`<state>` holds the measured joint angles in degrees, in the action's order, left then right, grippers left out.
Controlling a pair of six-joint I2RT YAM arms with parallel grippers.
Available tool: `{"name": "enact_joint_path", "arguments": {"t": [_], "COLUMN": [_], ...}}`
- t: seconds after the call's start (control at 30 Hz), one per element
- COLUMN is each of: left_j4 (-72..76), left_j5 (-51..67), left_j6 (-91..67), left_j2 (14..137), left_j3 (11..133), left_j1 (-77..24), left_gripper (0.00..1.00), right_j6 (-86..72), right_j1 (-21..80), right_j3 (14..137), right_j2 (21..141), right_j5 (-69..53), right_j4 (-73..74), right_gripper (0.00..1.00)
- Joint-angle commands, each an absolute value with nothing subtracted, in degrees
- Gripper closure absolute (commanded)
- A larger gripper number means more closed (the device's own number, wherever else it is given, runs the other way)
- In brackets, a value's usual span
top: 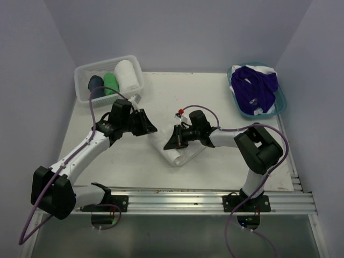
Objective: Roll the towels
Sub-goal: Roll the towel
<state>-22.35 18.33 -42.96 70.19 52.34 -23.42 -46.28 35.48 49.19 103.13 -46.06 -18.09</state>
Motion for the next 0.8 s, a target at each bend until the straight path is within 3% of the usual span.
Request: {"name": "enact_joint_path", "arguments": {"t": [0.0,0.23,0.77], "left_j4": [-18.20,-16.17,-4.68], "left_j5": [23.98,27.33,25.23], "left_j6": [-41.05,-40.78,-41.22], "left_j2": [72.77,77.60,89.28], "left_j3": [50.71,51.24,50.19], "left_j1": [-24.08,-24.61,-25.22], "left_gripper": [0.78,0.85,0.88], "right_j6": [-48.77,-51.85,-52.65], "right_j1": [35.16,34.81,33.58], "right_j3": [49.22,47.90,45.79], "right_j2": [103.80,104.06,103.97], "right_j5": [-48.16,-48.25,-48.34], "right_j4": [-21.44,-25.83,-27.77], "right_gripper": [1.00,1.00,1.00]}}
